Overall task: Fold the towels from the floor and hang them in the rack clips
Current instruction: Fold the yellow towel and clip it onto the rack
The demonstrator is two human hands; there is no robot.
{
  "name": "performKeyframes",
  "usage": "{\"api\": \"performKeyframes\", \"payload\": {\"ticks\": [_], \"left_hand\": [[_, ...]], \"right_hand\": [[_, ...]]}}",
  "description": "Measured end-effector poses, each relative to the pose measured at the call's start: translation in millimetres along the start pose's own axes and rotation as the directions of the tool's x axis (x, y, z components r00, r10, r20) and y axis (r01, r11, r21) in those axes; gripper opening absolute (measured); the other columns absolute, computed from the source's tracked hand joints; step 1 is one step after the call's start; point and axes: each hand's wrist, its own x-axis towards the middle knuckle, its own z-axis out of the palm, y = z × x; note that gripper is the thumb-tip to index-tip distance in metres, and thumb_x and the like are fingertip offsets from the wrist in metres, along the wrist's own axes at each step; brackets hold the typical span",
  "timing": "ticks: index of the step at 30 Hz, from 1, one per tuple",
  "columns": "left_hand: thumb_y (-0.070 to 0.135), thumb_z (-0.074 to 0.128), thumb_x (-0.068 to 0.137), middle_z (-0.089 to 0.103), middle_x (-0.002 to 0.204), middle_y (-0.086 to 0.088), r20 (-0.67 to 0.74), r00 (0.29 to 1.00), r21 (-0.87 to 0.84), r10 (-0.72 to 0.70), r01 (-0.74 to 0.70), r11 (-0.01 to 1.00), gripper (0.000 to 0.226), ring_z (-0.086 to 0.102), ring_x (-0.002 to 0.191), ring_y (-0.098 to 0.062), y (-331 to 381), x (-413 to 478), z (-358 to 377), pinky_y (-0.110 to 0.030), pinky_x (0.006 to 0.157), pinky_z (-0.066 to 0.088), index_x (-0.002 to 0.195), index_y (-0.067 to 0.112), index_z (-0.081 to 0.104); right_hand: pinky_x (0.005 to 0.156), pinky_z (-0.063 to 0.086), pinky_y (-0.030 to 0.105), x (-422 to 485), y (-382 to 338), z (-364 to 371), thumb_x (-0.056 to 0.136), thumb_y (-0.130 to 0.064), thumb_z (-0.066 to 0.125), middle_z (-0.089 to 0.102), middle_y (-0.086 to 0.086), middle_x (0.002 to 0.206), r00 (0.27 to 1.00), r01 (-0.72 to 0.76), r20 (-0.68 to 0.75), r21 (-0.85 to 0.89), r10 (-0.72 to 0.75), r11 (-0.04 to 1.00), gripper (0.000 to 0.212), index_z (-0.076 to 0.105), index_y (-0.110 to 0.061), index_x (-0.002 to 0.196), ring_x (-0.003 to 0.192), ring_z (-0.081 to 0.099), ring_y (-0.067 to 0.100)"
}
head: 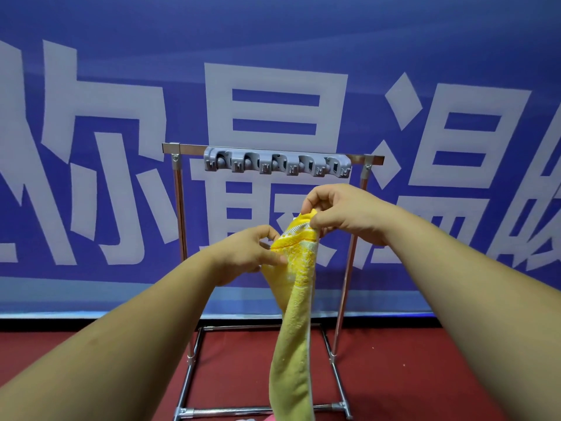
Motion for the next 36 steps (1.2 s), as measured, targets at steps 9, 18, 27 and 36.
{"api": "performKeyframes", "payload": {"ticks": [9,18,27,36], "left_hand": [[0.016,0.085,0.078,0.071,0.118,0.001,0.191,0.981,-0.083,0.030,-0.015,0.996,0.054,0.062,0.119,-0.019,21.4,-9.0,2.6,-0.052,0.111,0.038,0.126,0.007,0.063],[0.042,0.084,0.087,0.067,0.101,0.007,0.150,0.983,0.252,-0.109,0.069,0.965,0.034,0.056,0.107,-0.010,26.5,-17.6,-2.1,-0.036,0.092,0.035,0.106,0.015,0.076],[0.036,0.087,0.086,0.058,0.069,0.011,0.033,0.999,0.532,-0.030,0.008,0.847,0.026,0.049,0.070,-0.009,27.9,-21.3,-25.3,-0.026,0.067,0.039,0.085,0.018,0.069],[0.026,0.085,0.089,0.073,0.083,-0.001,-0.251,0.945,0.582,0.208,-0.025,0.813,0.015,0.066,0.076,-0.013,37.6,-26.9,-29.9,-0.020,0.061,0.047,0.090,0.016,0.073]], "right_hand": [[0.088,0.063,0.044,-5.6,3.0,-6.5,0.095,-0.004,0.071,0.079,0.010,0.097,1.000,0.011,0.030,-0.067,-0.009,0.998,0.014,0.079,-0.013,0.100,0.091,0.075,0.028],[0.086,0.063,0.042,-9.8,8.6,-12.1,0.095,-0.011,0.074,0.079,0.007,0.094,1.000,0.022,0.006,-0.162,-0.022,0.986,0.006,0.077,-0.015,0.099,0.090,0.075,0.030],[0.083,0.062,0.043,-16.2,21.7,-12.5,0.098,-0.019,0.072,0.075,0.006,0.096,0.999,-0.031,0.016,-0.447,0.043,0.894,0.002,0.072,-0.020,0.099,0.093,0.073,0.028],[0.075,0.056,0.035,-19.0,20.9,-8.3,0.099,-0.023,0.069,0.069,-0.005,0.090,0.998,-0.045,-0.055,-0.542,0.018,0.839,0.002,0.067,-0.023,0.100,0.086,0.069,0.020]]}}
